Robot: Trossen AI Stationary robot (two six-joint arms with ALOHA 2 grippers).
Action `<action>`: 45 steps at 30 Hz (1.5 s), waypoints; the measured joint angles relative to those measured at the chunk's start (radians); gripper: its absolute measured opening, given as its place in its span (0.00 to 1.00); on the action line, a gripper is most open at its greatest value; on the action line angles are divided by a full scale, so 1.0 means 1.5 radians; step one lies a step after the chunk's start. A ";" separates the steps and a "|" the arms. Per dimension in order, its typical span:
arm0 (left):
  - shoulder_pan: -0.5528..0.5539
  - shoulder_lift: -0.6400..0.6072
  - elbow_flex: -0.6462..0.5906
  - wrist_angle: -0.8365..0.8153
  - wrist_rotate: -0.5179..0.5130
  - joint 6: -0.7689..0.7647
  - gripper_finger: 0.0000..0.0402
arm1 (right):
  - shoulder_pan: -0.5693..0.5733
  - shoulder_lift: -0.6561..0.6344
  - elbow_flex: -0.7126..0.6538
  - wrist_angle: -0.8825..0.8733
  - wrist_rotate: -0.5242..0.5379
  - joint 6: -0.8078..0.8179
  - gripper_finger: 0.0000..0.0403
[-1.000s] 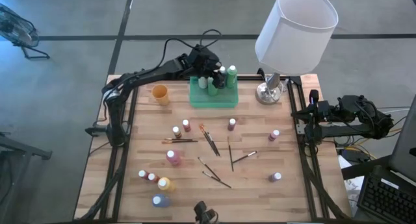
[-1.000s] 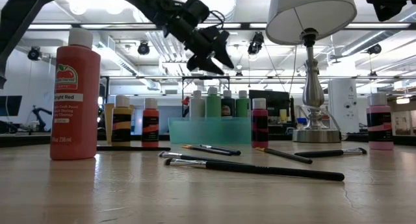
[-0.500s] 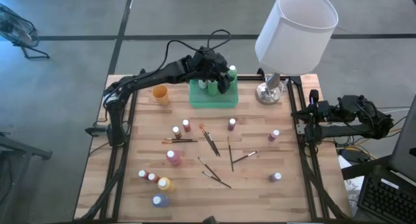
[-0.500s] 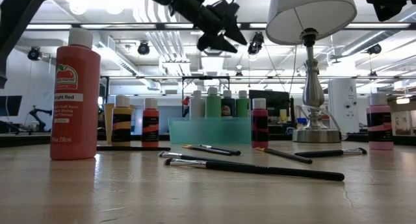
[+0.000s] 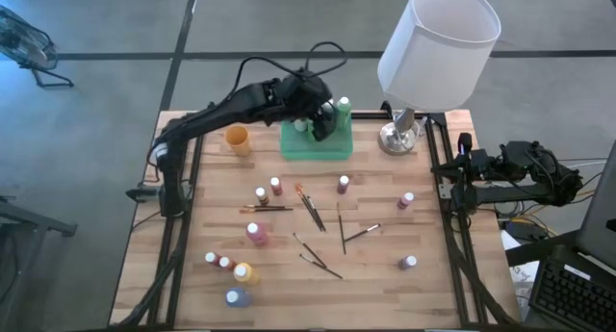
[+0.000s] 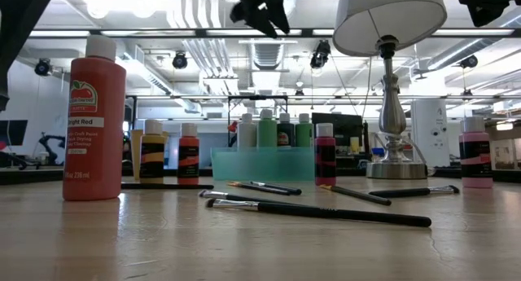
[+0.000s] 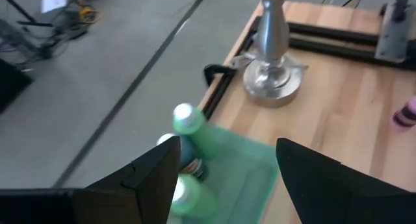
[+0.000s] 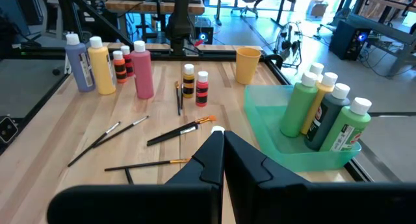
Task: Pick & Place Paint Supplies
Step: Put the large red paint bottle into the green bin
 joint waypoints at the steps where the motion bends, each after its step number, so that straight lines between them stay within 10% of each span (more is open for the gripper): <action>1: -0.005 0.000 0.012 -0.019 -0.009 0.000 0.65 | 0.000 0.000 0.000 0.000 0.000 0.000 0.02; 45: -0.428 -0.146 0.042 -0.454 -0.289 -0.373 0.65 | 0.000 0.000 0.000 0.000 0.000 0.000 0.02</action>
